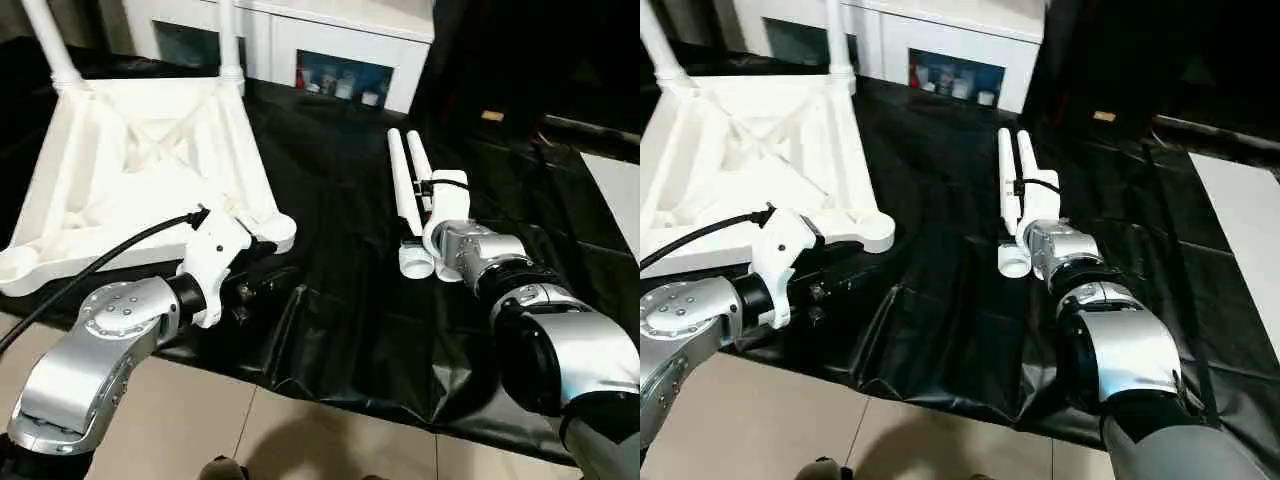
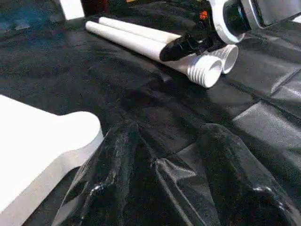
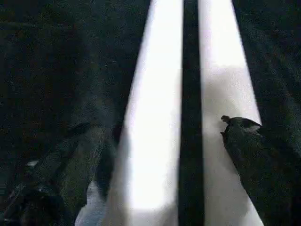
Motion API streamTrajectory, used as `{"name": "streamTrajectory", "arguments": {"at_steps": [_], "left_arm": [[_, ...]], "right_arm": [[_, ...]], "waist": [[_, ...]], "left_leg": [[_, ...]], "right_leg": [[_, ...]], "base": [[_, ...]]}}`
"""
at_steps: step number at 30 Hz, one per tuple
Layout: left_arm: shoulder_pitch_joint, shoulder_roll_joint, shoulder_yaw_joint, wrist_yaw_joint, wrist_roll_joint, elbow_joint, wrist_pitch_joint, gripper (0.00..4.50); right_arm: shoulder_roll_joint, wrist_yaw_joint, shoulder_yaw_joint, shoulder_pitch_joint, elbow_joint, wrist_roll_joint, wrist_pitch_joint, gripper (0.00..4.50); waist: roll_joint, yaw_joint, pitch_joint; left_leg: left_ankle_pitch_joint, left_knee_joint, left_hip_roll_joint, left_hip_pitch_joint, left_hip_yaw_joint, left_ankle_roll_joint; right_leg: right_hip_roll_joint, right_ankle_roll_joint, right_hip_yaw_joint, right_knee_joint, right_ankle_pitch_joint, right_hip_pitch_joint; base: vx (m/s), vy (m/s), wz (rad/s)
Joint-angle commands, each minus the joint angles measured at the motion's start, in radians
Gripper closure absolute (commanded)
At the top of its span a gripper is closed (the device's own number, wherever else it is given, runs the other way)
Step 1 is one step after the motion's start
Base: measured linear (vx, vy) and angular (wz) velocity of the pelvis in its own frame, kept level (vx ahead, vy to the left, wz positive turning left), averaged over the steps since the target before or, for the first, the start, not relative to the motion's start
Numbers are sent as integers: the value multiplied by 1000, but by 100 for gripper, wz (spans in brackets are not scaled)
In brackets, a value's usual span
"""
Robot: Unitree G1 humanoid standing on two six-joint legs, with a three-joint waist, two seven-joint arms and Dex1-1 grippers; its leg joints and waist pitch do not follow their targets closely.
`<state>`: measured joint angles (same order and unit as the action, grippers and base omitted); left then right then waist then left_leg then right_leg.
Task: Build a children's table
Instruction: Pick table leg
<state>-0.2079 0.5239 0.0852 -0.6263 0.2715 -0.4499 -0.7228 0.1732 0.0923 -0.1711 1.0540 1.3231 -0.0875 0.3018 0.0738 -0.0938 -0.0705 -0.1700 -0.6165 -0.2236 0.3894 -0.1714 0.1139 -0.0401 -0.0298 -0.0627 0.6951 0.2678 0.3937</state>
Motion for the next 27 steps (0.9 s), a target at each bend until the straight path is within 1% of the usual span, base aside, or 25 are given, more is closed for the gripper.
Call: {"name": "streamTrajectory", "arguments": {"at_steps": [1,5,6,7,8,9,12,13,14,15,17,18,19,21,22,23,24,27], "left_arm": [[-15,-4,14,3,6,-20,-7,206],[-13,-5,15,3,9,-22,-8,206],[-13,-4,16,4,10,-22,-8,206],[-12,-4,15,4,11,-23,-9,206],[-11,-4,15,4,11,-24,-9,206],[-10,-3,15,5,11,-25,-9,206],[-2,-2,16,8,10,-30,-10,206],[0,-2,16,9,9,-32,-10,206],[1,-1,15,9,9,-35,-12,206],[2,-1,15,9,9,-36,-13,206],[5,2,16,8,10,-40,-16,206],[7,4,16,6,11,-42,-18,206],[7,4,16,6,11,-43,-19,203],[8,6,16,5,16,-48,-22,200],[8,6,16,5,16,-48,-22,200],[9,6,15,5,20,-49,-22,200],[9,7,15,5,21,-50,-22,200],[7,8,17,4,23,-51,-24,200]], "right_arm": [[4,20,-17,-3,12,-11,1,0],[-3,53,-11,-1,12,-4,-3,0],[-7,73,-5,-1,12,2,-9,0],[-13,92,6,-3,12,12,-10,0],[-15,100,12,-4,13,17,-10,0],[-22,121,22,-7,14,27,-8,0],[-37,139,46,-23,20,51,19,0],[-39,137,49,-27,22,54,25,0],[-42,141,49,-32,24,53,35,0],[-44,144,49,-34,25,54,40,0],[-52,159,40,-40,27,46,57,0],[-56,171,37,-42,29,43,67,0],[-57,174,37,-43,29,43,68,18],[-61,196,36,-44,30,44,78,39],[-61,196,36,-44,30,44,78,39],[-62,207,40,-43,31,48,85,49],[-61,220,48,-43,31,56,90,62],[-58,260,73,-42,32,77,106,93]], "waist": [[-22,-2,75],[-22,-1,74],[-19,-2,74],[-20,-2,74],[-17,-2,74],[-16,-1,74],[-17,0,74],[-17,0,75],[-13,-1,75],[-16,-1,73],[-15,-2,72],[-16,-2,71],[-15,-2,70],[-14,0,67],[-14,0,67],[-15,-1,68],[-14,0,69],[-13,0,67]], "left_leg": [[-113,64,-9,-16,-2,34],[-117,64,-9,-14,-2,36],[-117,64,-9,-14,-2,35],[-117,64,-9,-14,-2,35],[-113,64,-9,-13,-2,32],[-114,64,-9,-14,-2,31],[-100,65,-11,-13,-1,25],[-94,65,-10,-13,-1,26],[-89,65,-10,-13,-1,26],[-95,65,-10,-15,-2,26],[-113,67,-11,-16,-2,31],[-130,68,-12,-17,-1,35],[-136,69,-12,-17,-1,37],[-173,72,-13,-21,0,49],[-173,72,-13,-21,0,49],[-179,72,-14,-22,1,53],[-178,72,-14,-21,2,53],[-186,73,-14,-22,2,52]], "right_leg": [[-78,-164,56,-83,-104,-54],[-79,-162,55,-85,-84,-54],[-80,-161,55,-85,-78,-54],[-80,-162,55,-85,-76,-54],[-81,-163,55,-85,-72,-54],[-81,-163,55,-86,-70,-53],[-82,-167,55,-84,-75,-53],[-81,-168,55,-83,-82,-53],[-82,-165,55,-82,-85,-55],[-81,-163,55,-84,-80,-51],[-82,-160,55,-86,-61,-51],[-83,-157,55,-88,-36,-49],[-83,-156,56,-90,-26,-50],[-85,-151,56,-96,32,-47],[-85,-151,56,-96,32,-47],[-86,-149,56,-96,48,-46],[-86,-149,56,-96,50,-48],[-87,-148,56,-100,75,-45]], "base": [[0,0,0],[0,0,0],[0,0,0],[0,0,0],[0,0,0],[0,0,0],[0,0,0],[0,0,0],[0,0,0],[0,0,0],[0,0,0],[0,0,0],[0,0,0],[0,0,0],[0,0,0],[0,0,0],[0,0,0],[0,0,0]]}}
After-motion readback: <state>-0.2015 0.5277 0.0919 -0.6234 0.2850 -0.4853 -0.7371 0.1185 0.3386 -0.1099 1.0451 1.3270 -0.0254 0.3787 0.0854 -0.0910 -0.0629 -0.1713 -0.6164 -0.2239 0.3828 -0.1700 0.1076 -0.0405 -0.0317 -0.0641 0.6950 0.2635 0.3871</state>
